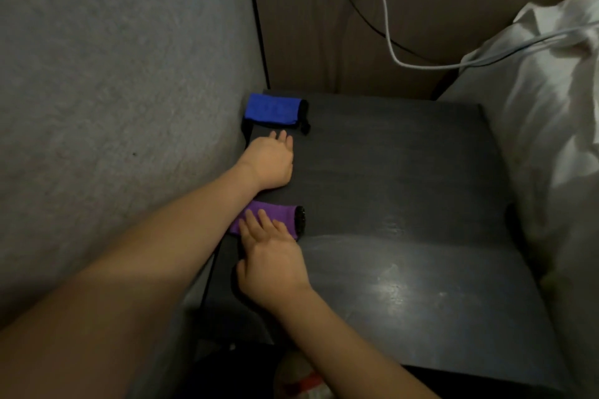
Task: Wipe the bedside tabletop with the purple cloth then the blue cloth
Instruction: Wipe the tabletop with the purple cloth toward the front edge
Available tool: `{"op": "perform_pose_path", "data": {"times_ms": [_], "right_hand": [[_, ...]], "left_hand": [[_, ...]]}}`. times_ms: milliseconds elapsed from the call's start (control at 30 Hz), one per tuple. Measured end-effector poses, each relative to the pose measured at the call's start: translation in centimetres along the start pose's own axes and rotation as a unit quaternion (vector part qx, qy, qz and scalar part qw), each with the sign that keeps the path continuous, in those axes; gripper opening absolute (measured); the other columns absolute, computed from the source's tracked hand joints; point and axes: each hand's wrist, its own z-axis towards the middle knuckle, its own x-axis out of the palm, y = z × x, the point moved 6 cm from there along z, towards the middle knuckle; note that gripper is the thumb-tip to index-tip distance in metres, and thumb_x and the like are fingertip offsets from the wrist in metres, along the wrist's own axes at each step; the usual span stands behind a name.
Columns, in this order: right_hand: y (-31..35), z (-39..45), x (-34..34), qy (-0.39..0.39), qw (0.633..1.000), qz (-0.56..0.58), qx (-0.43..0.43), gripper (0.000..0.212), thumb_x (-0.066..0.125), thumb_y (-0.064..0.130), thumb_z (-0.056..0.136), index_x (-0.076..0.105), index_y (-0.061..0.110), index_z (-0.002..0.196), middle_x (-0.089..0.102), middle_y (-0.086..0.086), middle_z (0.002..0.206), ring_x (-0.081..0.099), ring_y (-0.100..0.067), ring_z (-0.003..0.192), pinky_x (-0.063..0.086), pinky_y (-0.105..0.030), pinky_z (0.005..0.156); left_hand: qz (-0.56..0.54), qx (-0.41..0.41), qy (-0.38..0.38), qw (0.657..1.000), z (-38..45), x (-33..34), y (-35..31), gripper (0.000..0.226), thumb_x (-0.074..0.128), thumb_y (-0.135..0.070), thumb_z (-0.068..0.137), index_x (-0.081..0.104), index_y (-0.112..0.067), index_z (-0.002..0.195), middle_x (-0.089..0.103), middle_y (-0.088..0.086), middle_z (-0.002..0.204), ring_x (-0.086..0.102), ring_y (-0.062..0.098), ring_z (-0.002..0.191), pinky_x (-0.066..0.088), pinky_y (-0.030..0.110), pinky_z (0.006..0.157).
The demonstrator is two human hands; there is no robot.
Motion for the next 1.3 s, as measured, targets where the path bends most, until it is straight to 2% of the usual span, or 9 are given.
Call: {"op": "perform_pose_path", "data": {"times_ms": [133,233,333,433,700,1100,1300], "right_hand": [[0.5,-0.1,0.3,0.004,1.000,0.017,-0.014,0.063,0.052,0.032,0.055,0.065,0.008,0.112,0.068,-0.006,0.117,0.062,-0.024,0.110,0.050,-0.034,0.090],[0.5,-0.9,0.6,0.003,0.999,0.026,-0.042,0.062,0.043,0.030,0.060,0.064,0.011,0.116,0.065,-0.004,0.121,0.060,-0.023,0.114,0.048,-0.035,0.094],[0.5,-2.1,1.0,0.012,0.998,0.039,-0.054,0.061,0.034,0.036,0.061,0.067,0.021,0.110,0.067,0.007,0.118,0.062,-0.012,0.110,0.051,-0.028,0.090],[0.0,-2.7,0.9,-0.010,0.996,0.061,-0.061,0.053,0.037,0.036,0.064,0.070,0.024,0.103,0.069,0.011,0.113,0.064,-0.008,0.106,0.052,-0.027,0.087],[-4.3,-4.3,-1.4,-0.055,0.997,0.044,-0.027,0.037,0.042,0.037,0.079,0.073,0.027,0.095,0.072,0.013,0.104,0.066,-0.005,0.101,0.053,-0.027,0.085],[-9.9,-6.6,-3.6,-0.061,0.997,0.012,0.039,0.040,0.039,0.030,0.082,0.073,0.017,0.100,0.071,0.002,0.109,0.066,-0.016,0.105,0.051,-0.039,0.089],[-14.2,-8.5,-5.1,-0.077,0.993,0.002,0.090,0.042,0.037,0.030,0.085,0.070,0.014,0.105,0.069,-0.001,0.114,0.062,-0.018,0.111,0.045,-0.037,0.096]], "left_hand": [[-0.094,-0.027,-0.030,0.995,-0.4,0.7,0.0,0.056,0.031,-0.021,0.095,0.013,-0.002,0.145,0.014,0.016,0.156,0.019,0.030,0.143,0.032,0.040,0.110],[-0.225,-0.044,-0.094,0.969,-0.6,1.7,0.5,0.056,0.036,-0.016,0.093,0.020,-0.007,0.145,0.019,0.010,0.156,0.015,0.023,0.145,0.018,0.033,0.117],[-0.292,-0.056,-0.151,0.943,-0.5,2.0,1.3,0.054,0.041,-0.013,0.089,0.031,-0.010,0.142,0.028,0.006,0.153,0.020,0.020,0.144,0.016,0.029,0.117],[-0.324,-0.068,-0.165,0.929,-0.8,2.2,1.7,0.051,0.043,-0.013,0.089,0.036,-0.011,0.140,0.033,0.004,0.152,0.023,0.017,0.143,0.016,0.026,0.116],[-0.329,-0.075,-0.192,0.921,-0.9,2.1,1.6,0.048,0.045,-0.015,0.089,0.042,-0.009,0.137,0.038,0.006,0.149,0.029,0.017,0.141,0.020,0.025,0.115],[-0.285,-0.079,-0.171,0.940,-1.0,1.7,1.0,0.050,0.043,-0.013,0.089,0.039,-0.007,0.138,0.035,0.008,0.150,0.028,0.020,0.141,0.021,0.029,0.116],[-0.280,-0.080,-0.161,0.943,-0.8,1.8,1.1,0.050,0.041,-0.015,0.090,0.038,-0.008,0.139,0.034,0.007,0.151,0.026,0.020,0.142,0.022,0.032,0.116]]}}
